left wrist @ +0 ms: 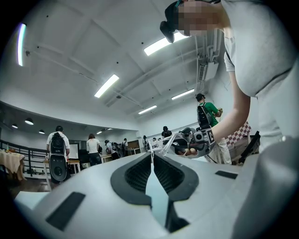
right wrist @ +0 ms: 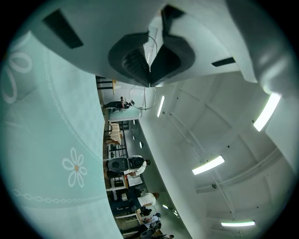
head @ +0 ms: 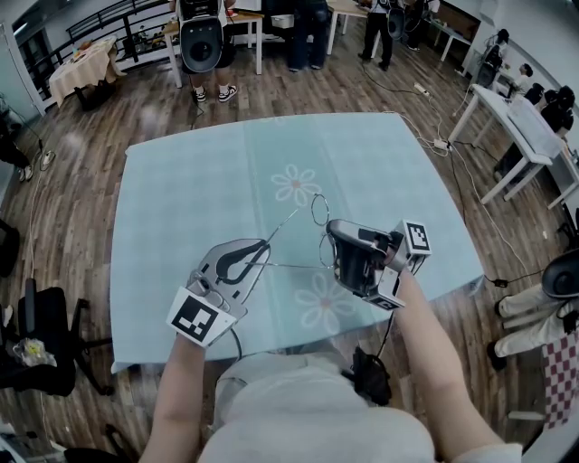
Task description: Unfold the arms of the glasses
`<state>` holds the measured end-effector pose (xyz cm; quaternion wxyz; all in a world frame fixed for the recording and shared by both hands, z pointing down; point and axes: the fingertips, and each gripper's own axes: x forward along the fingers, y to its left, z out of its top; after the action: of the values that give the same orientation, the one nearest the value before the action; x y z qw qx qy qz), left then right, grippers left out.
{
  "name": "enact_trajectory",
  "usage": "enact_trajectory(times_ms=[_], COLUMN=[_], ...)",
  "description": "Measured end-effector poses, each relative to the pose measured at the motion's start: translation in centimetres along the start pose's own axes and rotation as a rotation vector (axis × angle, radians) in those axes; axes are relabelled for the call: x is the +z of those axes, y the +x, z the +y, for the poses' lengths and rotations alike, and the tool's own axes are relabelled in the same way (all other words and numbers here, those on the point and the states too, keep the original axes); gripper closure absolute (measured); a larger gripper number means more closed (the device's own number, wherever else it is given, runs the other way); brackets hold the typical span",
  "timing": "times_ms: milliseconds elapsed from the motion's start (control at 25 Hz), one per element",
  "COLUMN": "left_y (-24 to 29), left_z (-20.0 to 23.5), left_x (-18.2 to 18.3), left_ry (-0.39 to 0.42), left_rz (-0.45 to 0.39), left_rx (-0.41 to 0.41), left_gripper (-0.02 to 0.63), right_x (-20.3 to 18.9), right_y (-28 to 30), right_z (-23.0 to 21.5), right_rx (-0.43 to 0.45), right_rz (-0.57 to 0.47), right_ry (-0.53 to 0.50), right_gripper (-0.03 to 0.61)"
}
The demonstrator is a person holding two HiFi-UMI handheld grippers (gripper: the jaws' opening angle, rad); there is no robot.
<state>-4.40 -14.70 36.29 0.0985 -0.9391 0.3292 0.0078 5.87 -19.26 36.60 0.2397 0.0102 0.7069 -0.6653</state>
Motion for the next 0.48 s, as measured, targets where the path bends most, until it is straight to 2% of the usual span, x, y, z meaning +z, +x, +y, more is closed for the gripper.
enact_trajectory(times_ms=[480], left_y=[-0.7], left_z=[1.0], left_x=[0.0], left_ry=[0.001], left_rz=[0.024], left_rx=[0.005], left_gripper=[0.589], right_x=[-1.3], right_y=[-0.8], right_z=[0.3], right_rx=[-0.036], right_rz=[0.086], right_ry=[-0.013], right_gripper=[0.568])
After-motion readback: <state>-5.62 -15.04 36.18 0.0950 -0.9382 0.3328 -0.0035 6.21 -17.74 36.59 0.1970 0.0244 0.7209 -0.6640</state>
